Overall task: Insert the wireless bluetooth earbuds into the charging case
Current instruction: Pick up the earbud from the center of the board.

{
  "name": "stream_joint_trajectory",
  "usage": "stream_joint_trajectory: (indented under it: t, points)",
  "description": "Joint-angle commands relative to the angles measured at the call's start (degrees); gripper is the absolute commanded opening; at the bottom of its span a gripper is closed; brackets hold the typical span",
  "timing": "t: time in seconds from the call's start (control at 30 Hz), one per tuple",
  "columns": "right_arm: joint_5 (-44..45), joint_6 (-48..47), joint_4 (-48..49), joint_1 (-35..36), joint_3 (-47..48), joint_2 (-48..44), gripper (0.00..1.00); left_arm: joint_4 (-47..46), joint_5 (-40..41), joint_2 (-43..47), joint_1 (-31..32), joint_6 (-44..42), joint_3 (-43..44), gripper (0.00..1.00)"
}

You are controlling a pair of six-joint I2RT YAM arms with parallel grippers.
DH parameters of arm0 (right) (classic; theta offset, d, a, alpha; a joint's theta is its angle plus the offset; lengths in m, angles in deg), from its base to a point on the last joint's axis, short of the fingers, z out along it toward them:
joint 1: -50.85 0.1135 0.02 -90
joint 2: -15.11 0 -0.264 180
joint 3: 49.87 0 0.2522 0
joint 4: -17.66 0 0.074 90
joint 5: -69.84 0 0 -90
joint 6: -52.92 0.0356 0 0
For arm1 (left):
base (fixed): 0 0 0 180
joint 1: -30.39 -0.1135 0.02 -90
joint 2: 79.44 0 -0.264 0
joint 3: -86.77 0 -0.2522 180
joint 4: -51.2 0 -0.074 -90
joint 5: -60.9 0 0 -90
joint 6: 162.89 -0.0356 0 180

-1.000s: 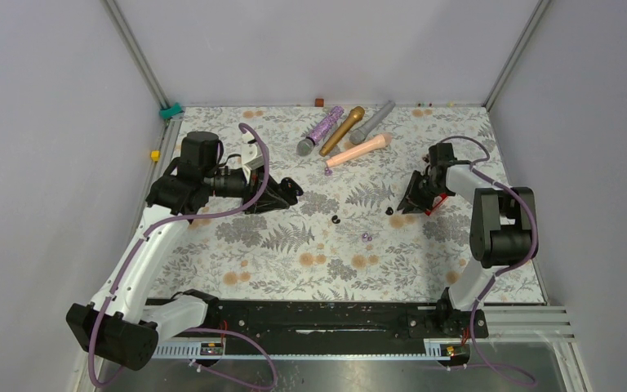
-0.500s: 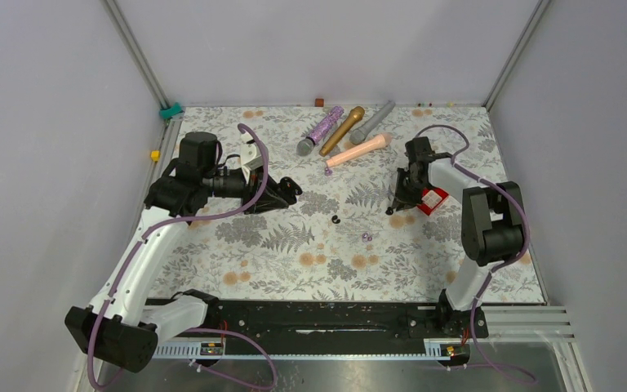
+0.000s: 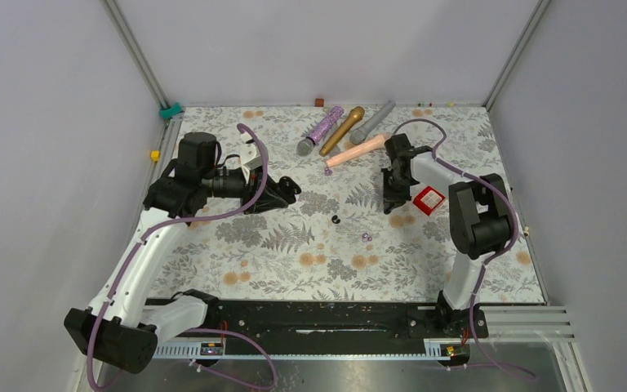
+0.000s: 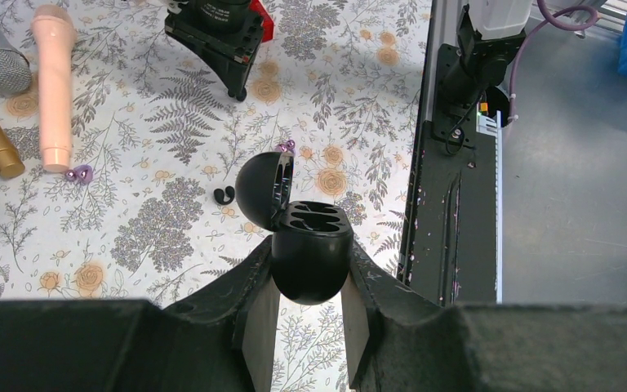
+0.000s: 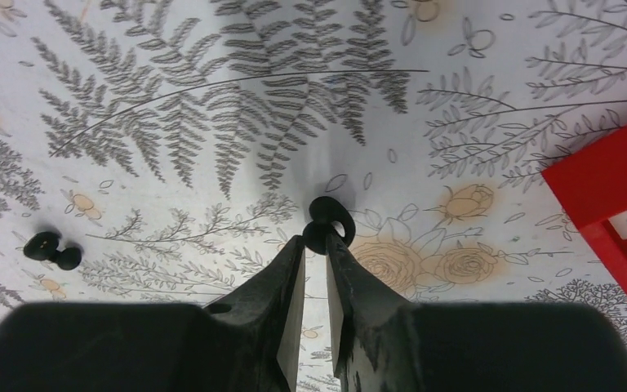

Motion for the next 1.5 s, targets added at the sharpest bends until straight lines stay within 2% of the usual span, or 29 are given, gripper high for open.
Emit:
stream_joint_trajectory:
  t: [0.0,0.17,0.4,0.63,0.77,0.97,1.27,1.47]
  points:
    - [-0.10,-1.71,-2.85,2.54,3.74,1.39,0.22,-3.06,0.38,1.83,-0.34,0.05,1.11,0.00]
    - [-2.80,-2.08,-3.54,5.20,5.95,2.77,0.21,-3.04,0.71,2.09,-0.34,0.10,1.01,0.00]
    - [-12.34,-2.31,-3.68,6.05,8.21,2.95,0.19,-3.08,0.87,2.36,-0.34,-0.05,0.81,0.00]
    - [-3.88,-4.25,-3.68,6.04,7.93,-3.63,0.22,-3.08,0.60,2.28,-0.34,-0.28,0.52,0.00]
    - [2.05,-5.10,-4.64,6.09,8.81,-2.08,0.33,-3.08,0.41,2.51,-0.36,-0.33,0.45,0.00]
    - [3.91,-5.61,-8.58,6.00,11.79,4.37,0.41,-3.03,0.61,2.90,-0.32,-0.20,0.37,0.00]
    - [6.05,-6.07,-10.21,6.05,12.80,6.54,0.42,-3.08,0.63,2.39,-0.36,0.10,1.11,0.00]
    - [3.10,-5.33,-10.19,6.17,12.95,9.28,0.42,-3.08,0.86,1.91,-0.34,0.19,1.37,0.00]
